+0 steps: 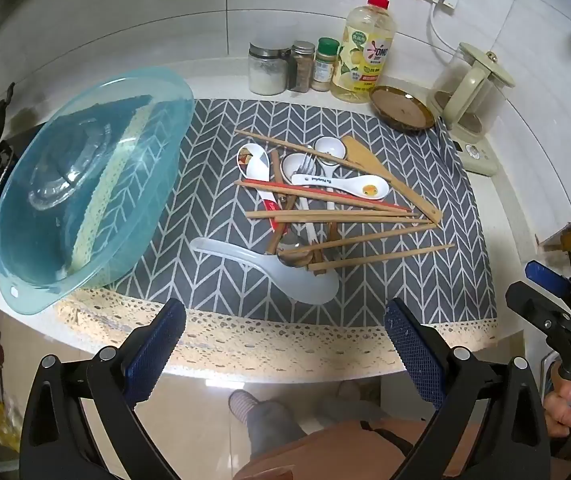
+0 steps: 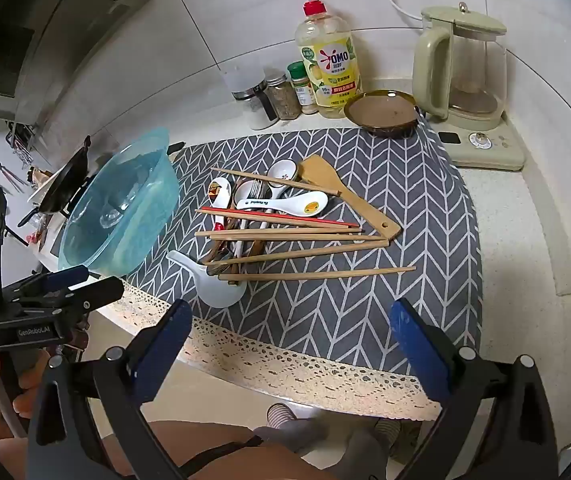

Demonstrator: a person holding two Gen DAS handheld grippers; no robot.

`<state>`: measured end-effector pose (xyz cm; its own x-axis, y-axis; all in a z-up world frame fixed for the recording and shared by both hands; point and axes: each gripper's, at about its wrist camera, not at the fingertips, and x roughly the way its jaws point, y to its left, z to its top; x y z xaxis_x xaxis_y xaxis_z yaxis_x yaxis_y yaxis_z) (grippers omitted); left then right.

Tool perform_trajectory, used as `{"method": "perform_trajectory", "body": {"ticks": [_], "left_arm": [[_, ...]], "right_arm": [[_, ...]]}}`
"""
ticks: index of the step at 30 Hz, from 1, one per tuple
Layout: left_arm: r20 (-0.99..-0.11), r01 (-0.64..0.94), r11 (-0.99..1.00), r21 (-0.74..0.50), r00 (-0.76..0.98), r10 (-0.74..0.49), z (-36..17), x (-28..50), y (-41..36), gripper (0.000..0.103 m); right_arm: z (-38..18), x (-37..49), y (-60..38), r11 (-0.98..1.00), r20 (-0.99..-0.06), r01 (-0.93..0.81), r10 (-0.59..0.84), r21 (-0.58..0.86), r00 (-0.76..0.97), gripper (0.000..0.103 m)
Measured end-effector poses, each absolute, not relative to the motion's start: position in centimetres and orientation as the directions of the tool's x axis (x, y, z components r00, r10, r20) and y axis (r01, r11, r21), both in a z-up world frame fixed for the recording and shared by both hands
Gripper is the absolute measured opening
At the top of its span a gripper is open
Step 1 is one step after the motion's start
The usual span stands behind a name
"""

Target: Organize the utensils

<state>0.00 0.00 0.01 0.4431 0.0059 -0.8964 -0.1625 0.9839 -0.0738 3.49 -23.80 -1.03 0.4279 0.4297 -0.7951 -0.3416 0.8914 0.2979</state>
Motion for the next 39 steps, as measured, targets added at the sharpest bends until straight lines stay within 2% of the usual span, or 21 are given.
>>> {"method": "perform_trajectory", "body": {"ticks": [6,15,39], "left_arm": [[-0.9,-0.165,0.984,-0.068,0.436,0.011,0.2,-0.1,-0.1,0.099],[-0.893,-0.186,0.983,-0.002,0.442,0.082,2.3,-0.6,-0.3,0.099],[-0.919,-0.194,0.981,0.023,0.381,0.097,2.0,-0.4,0.0,0.099]], "right_arm": [[-0.6,3.4,-23.6,0.894,-0.793,-0.347,0.421,0.283,0.44,0.096],[1.0,2.9,-23.5,0.932,-0.825,-0.31,0.322,0.189,0.465,0.096],[1.7,2.5,-23.2,0.944,-0.857,-0.291,0.273,0.153,0.437,0.096]]}}
